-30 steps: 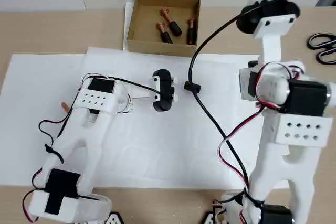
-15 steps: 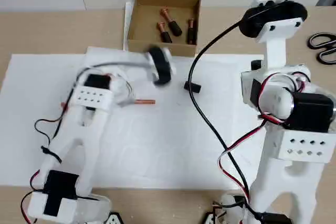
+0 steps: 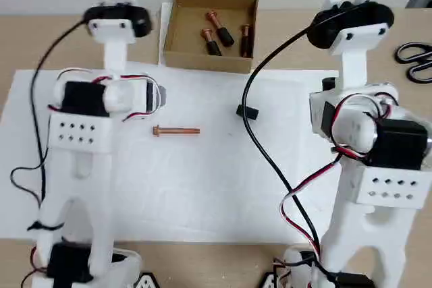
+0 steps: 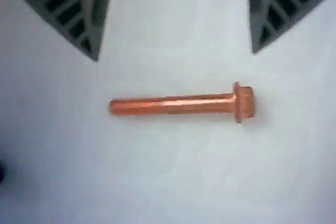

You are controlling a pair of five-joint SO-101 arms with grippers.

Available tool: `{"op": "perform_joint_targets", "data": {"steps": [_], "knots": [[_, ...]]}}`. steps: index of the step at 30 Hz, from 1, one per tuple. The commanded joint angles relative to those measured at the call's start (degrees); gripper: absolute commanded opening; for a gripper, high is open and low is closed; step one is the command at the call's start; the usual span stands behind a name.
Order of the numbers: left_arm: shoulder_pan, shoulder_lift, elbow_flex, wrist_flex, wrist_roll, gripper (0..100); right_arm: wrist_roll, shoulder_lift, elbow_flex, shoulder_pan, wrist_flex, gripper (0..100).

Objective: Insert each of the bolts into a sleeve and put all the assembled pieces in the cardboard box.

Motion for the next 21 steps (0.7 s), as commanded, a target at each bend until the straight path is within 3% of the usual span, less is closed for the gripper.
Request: {"op": "perform_joint_targets", "data": {"steps": [1,3,5,11,16,21], "knots": [[-0.35,-1.14,-2.68,-0.62,21.54,18,-0.53,-1.89,-0.26,0.04,0.22,0.3],[-0.18,0.97,-2.68,0.79,32.7,18,-0.53,-1.89,-0.26,0.04,0.22,0.3],[0.26,4.04,-2.59,2.55,37.98,18,-0.53,-1.89,-0.26,0.04,0.22,0.3],[3.52,18.02,-3.03,2.46,40.7,18,-0.53,-1.89,-0.26,0.04,0.22,0.3],[3.96,25.23,-3.03,-3.6,48.79,18,-0.53,-1.89,-0.26,0.04,0.22,0.3],[3.08,28.57,-3.03,-6.51,50.2,18,-0.62,-1.89,1.49,0.04,0.22,0.3]]}}
